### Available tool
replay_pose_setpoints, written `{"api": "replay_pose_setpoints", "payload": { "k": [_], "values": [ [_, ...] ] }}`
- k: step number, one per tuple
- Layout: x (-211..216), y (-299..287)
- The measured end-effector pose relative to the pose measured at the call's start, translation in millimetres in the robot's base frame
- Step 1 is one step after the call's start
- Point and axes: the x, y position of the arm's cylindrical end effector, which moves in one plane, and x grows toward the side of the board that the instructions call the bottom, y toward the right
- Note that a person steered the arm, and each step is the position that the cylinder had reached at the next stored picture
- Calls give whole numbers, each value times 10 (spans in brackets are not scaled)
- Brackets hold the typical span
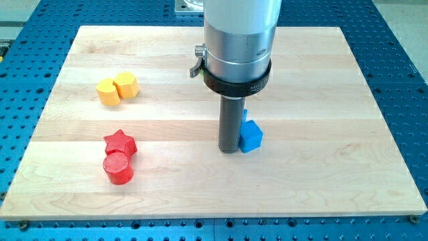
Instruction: Move the triangle into the cube
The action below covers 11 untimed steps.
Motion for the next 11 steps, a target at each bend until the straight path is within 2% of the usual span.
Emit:
{"api": "replay_pose_setpoints", "payload": {
  "k": [1, 2, 4, 5, 7, 8, 9, 10, 11],
  "values": [
    [0, -431],
    [165, -453],
    [323, 268],
    [309, 301],
    [49, 354],
    [82, 382],
    [-120, 1102],
    [-342, 1380],
    [-342, 1380]
  ]
}}
